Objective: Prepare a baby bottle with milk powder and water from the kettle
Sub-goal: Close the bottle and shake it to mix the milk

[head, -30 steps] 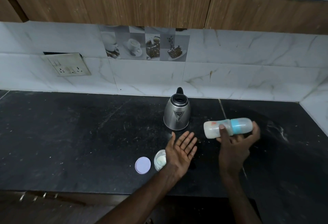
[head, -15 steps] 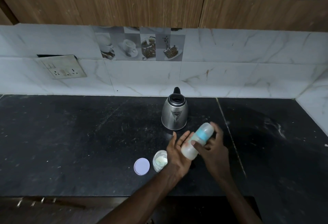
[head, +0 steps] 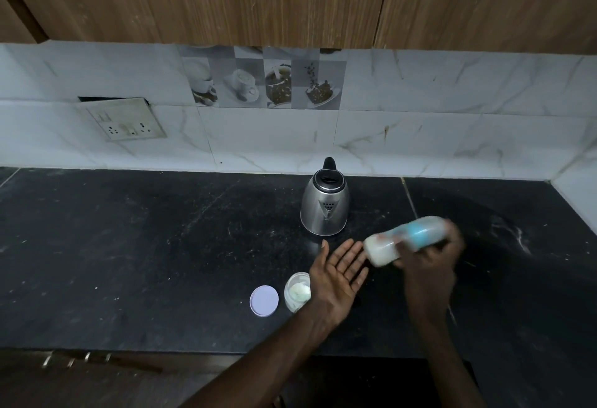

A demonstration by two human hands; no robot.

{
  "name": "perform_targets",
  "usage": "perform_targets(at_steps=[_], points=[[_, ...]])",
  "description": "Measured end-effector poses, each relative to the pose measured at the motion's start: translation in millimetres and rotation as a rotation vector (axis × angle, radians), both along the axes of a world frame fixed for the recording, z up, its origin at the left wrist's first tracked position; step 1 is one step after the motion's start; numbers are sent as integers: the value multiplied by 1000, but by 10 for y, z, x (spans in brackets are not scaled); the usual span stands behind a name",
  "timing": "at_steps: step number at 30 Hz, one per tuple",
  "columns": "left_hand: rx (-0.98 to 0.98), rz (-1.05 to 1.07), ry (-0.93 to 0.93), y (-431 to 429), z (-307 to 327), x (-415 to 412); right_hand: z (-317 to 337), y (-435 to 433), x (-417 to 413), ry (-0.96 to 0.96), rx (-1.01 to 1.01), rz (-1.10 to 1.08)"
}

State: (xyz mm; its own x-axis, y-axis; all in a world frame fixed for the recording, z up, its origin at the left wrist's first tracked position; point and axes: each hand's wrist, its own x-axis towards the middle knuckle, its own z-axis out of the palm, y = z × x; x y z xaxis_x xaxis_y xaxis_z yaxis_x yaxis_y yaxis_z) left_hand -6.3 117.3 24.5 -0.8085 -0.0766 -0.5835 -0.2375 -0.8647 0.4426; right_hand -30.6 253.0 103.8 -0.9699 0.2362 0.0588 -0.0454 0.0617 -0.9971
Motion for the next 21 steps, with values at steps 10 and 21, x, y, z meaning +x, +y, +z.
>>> perform_targets(at_steps=[10,21], points=[[40,23,9,13,30,29,-15,-107,136,-62,-47,48],[17,0,14,-30,11,70,45,-9,-25,-28,24,-34]])
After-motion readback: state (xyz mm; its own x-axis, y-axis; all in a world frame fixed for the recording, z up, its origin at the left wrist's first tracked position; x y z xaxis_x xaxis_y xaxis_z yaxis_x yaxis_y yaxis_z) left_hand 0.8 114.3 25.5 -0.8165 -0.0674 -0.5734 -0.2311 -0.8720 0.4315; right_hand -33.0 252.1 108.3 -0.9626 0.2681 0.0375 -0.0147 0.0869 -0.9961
